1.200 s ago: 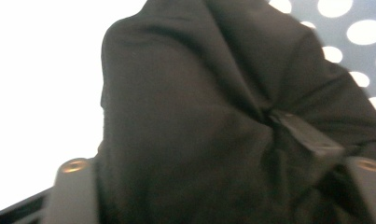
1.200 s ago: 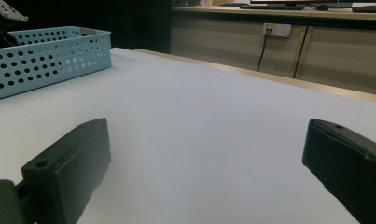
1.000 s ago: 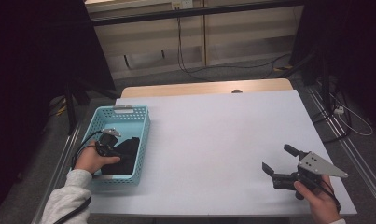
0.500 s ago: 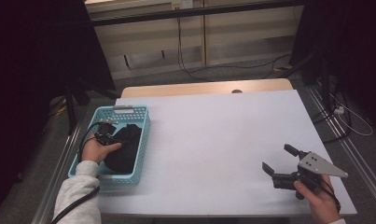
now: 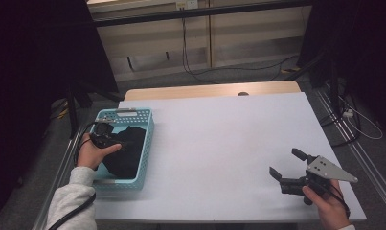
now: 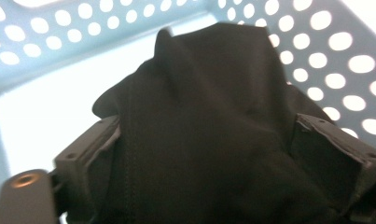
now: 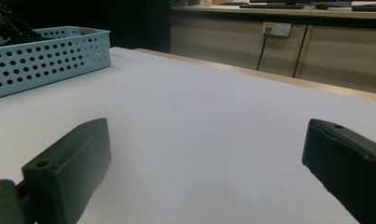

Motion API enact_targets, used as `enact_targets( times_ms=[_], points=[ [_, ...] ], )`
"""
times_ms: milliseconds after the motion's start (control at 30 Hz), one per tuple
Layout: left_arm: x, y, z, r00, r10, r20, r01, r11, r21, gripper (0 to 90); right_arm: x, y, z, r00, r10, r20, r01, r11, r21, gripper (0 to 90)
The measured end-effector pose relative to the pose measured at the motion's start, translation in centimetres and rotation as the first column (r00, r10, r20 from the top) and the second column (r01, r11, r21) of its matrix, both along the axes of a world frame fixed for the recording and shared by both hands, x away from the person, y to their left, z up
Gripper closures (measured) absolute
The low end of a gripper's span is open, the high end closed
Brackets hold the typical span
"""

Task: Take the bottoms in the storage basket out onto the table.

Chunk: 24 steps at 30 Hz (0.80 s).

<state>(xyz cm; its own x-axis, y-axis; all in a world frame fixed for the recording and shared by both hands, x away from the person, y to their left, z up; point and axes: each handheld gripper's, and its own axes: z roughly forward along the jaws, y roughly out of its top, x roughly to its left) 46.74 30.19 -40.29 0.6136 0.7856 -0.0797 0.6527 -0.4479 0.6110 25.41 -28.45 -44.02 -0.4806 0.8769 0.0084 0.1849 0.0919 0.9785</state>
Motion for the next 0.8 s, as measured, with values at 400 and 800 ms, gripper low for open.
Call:
enact_targets(
  times_ms=[400,800],
  points=[
    [-0.6,-0.5,-3.3,0.9963,-0.054,-0.067,0.06,0.9938,0.093,3.5,-0.1,0.1,0.1,1.0,0.006,0.003,-0.006,1.0,-0.002,0.1],
    [-0.5,-1.3,-3.5,0.9967,0.025,-0.078,-0.018,0.9954,0.094,14.7,-0.1,-0.1,0.1,1.0,0.0,0.005,0.0,1.0,-0.006,0.1]
  ],
)
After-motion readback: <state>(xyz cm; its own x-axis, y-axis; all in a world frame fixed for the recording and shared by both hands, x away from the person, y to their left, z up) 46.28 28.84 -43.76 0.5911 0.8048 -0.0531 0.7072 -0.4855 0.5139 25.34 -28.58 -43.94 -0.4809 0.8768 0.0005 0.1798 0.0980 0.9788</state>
